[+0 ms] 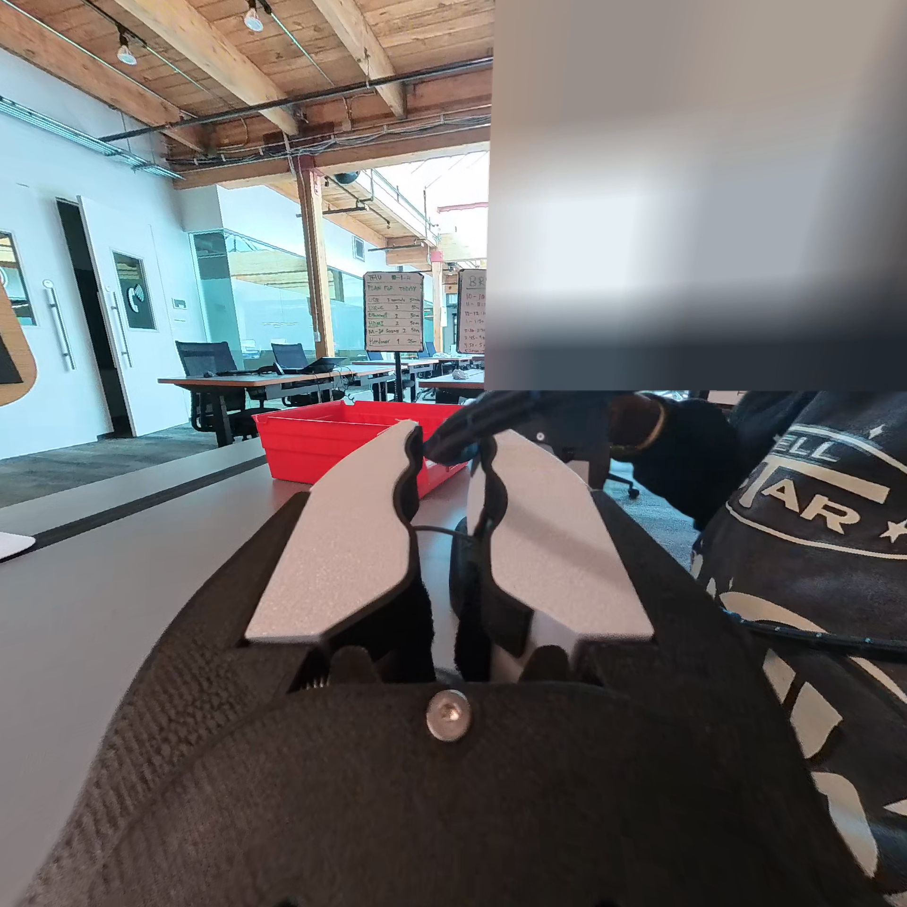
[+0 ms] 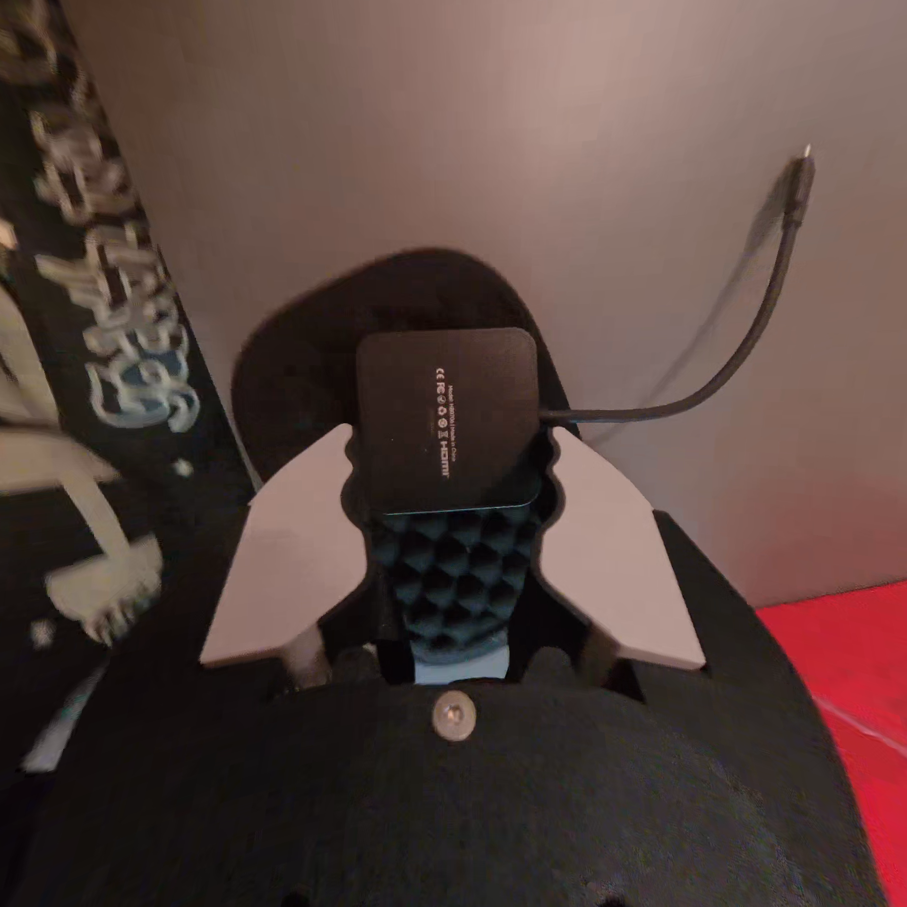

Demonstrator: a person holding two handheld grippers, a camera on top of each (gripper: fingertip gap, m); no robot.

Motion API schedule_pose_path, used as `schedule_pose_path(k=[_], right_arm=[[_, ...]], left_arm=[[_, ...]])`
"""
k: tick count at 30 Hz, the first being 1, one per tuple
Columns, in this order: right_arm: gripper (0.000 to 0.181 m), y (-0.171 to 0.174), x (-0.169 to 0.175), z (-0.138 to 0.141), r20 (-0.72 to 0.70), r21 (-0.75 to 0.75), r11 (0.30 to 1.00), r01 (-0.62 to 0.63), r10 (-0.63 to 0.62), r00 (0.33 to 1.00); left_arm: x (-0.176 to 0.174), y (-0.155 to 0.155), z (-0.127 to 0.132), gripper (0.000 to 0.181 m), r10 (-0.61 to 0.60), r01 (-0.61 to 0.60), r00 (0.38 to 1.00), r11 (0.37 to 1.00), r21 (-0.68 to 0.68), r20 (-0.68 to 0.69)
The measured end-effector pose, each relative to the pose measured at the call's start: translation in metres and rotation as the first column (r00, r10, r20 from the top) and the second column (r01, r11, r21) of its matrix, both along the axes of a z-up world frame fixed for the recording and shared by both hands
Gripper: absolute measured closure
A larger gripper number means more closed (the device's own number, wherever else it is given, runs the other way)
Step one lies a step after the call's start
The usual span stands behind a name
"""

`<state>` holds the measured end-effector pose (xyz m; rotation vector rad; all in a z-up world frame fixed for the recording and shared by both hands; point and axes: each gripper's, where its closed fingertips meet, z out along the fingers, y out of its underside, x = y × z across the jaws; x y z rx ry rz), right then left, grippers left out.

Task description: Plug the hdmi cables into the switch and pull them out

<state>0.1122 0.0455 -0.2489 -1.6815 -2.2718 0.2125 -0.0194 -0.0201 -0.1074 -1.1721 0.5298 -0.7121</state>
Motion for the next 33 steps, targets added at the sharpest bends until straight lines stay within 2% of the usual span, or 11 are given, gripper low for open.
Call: schedule_pose_path(k=[2,3,7,12,15,18,21,22,27,33], right_arm=[[0.11,0.001,0.01,-0.001,0.045,-0.01,0.993,-0.117,0.118,0.992],[0.11,-0.001,0.013,-0.005,0.078,-0.049,0.991,-0.125,0.128,0.989],[0.109,-0.002,0.014,-0.012,0.162,-0.131,0.989,-0.072,0.093,0.982],[0.109,-0.002,0.011,-0.018,0.187,-0.102,0.992,-0.076,0.094,0.978],[0.109,-0.003,0.011,-0.016,0.077,-0.116,0.988,-0.103,0.112,0.991],[0.108,-0.008,0.005,-0.006,-0.116,-0.168,0.976,-0.135,0.116,0.986],[0.108,-0.032,-0.016,0.012,-0.359,-0.297,0.933,-0.204,0.089,0.929],[0.108,-0.036,-0.023,0.015,-0.413,-0.3,0.927,-0.225,0.086,0.906],[0.108,-0.05,-0.055,0.025,-0.551,-0.254,0.929,-0.27,0.09,0.83],[0.109,-0.063,-0.077,0.049,-0.62,-0.213,0.927,-0.309,0.116,0.776]], left_arm=[[0.002,0.0,-0.001,0.159,-0.002,0.002,1.0,1.0,0.001,-0.012],[0.003,0.0,-0.002,0.159,-0.003,0.003,1.0,1.0,0.001,-0.019],[0.005,0.0,-0.002,0.159,-0.008,0.008,1.0,1.0,-0.001,-0.023],[0.007,-0.002,0.0,0.16,-0.024,0.024,0.999,1.0,0.003,-0.021],[0.009,-0.003,-0.001,0.16,-0.028,0.028,0.999,1.0,0.007,-0.032],[0.013,-0.004,-0.004,0.16,-0.027,0.028,0.998,1.0,0.011,-0.063],[0.026,-0.01,-0.009,0.16,-0.056,0.063,0.989,0.997,0.043,-0.138],[0.032,-0.013,-0.011,0.16,-0.072,0.082,0.983,0.995,0.056,-0.171],[0.053,-0.023,-0.025,0.16,-0.128,0.153,0.952,0.986,0.07,-0.276],[0.053,-0.028,-0.018,0.161,-0.137,0.166,0.964,0.979,0.118,-0.226]])
